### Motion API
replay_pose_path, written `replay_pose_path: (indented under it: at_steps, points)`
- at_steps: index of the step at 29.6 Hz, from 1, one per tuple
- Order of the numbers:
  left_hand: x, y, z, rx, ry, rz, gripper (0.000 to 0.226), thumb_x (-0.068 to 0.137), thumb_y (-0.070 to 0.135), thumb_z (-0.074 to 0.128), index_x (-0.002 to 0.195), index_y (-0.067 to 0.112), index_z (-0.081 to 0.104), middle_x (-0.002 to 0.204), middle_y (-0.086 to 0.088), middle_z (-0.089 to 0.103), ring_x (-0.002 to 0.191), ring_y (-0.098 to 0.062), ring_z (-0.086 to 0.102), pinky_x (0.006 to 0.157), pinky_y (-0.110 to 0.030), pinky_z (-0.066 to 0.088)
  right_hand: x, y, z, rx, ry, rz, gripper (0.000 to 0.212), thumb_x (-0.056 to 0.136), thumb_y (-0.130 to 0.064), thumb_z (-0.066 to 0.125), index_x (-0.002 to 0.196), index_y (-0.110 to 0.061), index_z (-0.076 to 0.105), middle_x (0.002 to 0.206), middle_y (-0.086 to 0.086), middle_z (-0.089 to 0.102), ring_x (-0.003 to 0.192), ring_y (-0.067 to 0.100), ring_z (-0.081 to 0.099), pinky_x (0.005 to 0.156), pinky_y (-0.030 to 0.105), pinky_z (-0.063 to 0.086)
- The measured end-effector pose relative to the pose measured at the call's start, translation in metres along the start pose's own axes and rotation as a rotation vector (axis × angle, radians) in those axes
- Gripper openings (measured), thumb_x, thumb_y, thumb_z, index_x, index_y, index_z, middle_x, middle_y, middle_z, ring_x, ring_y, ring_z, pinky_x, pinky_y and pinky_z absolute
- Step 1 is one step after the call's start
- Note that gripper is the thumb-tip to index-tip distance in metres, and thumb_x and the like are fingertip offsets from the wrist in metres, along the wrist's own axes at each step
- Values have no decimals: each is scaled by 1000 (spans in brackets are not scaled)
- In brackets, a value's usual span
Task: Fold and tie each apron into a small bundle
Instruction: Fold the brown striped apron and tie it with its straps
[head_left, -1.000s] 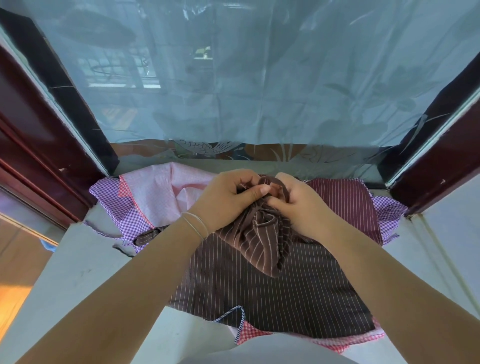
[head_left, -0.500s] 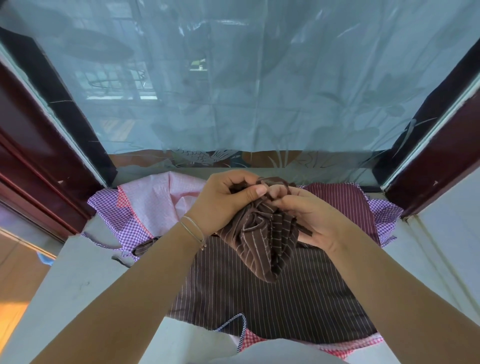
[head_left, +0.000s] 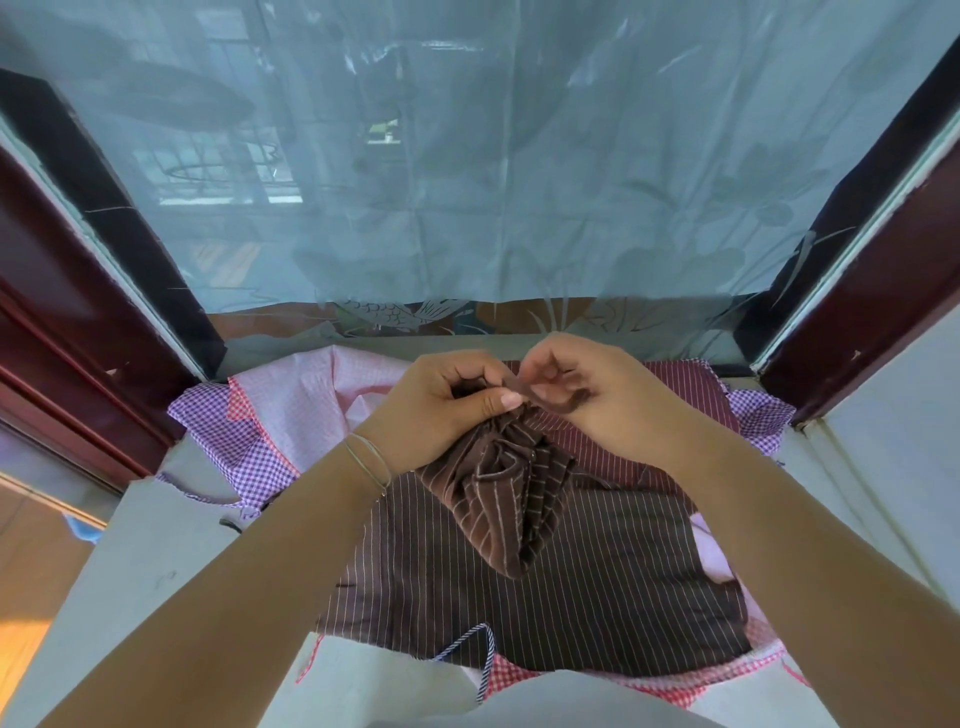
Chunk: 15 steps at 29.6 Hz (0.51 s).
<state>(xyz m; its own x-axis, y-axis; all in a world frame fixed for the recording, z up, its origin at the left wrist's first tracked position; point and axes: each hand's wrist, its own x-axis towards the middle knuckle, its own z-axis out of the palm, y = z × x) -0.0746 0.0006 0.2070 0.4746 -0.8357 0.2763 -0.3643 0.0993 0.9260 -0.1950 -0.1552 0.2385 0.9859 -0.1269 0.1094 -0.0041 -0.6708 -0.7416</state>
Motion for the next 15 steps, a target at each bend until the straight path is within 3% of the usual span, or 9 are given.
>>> replay_pose_path:
  at_steps: [1,3,5,7,9,11,13,15]
  points:
    - [-1,0,0,8,-14,-1,13,82,26,71,83,14,70,80,7,70,78,-8,63,78,-24,49,0,-6,-1,-153,-32,-35,12,94,-17,56,99,-28,53,91,-14,59,83,2,57,75,20,47]
    - [0,0,1,-7,-6,-8,12,81,28,69,84,16,70,79,9,69,77,-7,63,77,-24,49,-1,-12,0,-234,-111,-35,14,99,-17,46,108,-26,40,89,-3,57,70,7,52,65,26,45]
    - [2,-1,1,2,5,17,14,83,28,68,86,14,71,81,5,69,80,-10,63,80,-30,50,1,-11,3,-190,-146,-9,22,100,-12,42,111,-28,32,84,6,61,58,10,47,54,28,41]
    - [2,-2,4,29,14,40,20,84,31,66,86,12,70,84,-1,67,82,-13,63,82,-34,51,4,-7,2,-79,-137,17,23,100,-14,44,111,-32,35,76,4,63,54,13,47,51,29,39]
    - [1,0,6,8,40,54,19,83,32,65,86,14,69,86,-8,67,83,-20,65,83,-37,52,9,-2,-1,178,-116,56,12,99,-24,51,107,-32,48,68,3,63,52,21,48,51,28,39]
    - [3,4,8,-3,47,87,12,84,30,64,87,18,68,88,-9,66,84,-25,66,83,-39,53,13,-1,-3,490,-81,119,10,90,-33,63,99,-30,62,75,11,68,60,33,57,59,32,43]
    - [7,10,8,-49,55,117,9,86,27,65,85,18,66,85,3,65,80,-17,65,78,-31,52,14,-1,-4,846,-73,186,11,80,-30,67,89,-26,72,77,8,69,68,26,63,65,32,47]
    - [11,17,6,-121,70,140,15,86,28,65,81,13,61,81,15,62,76,-5,61,75,-20,48,14,-3,-7,1154,-67,246,13,75,-23,66,84,-22,76,66,-1,64,64,13,63,65,25,53]
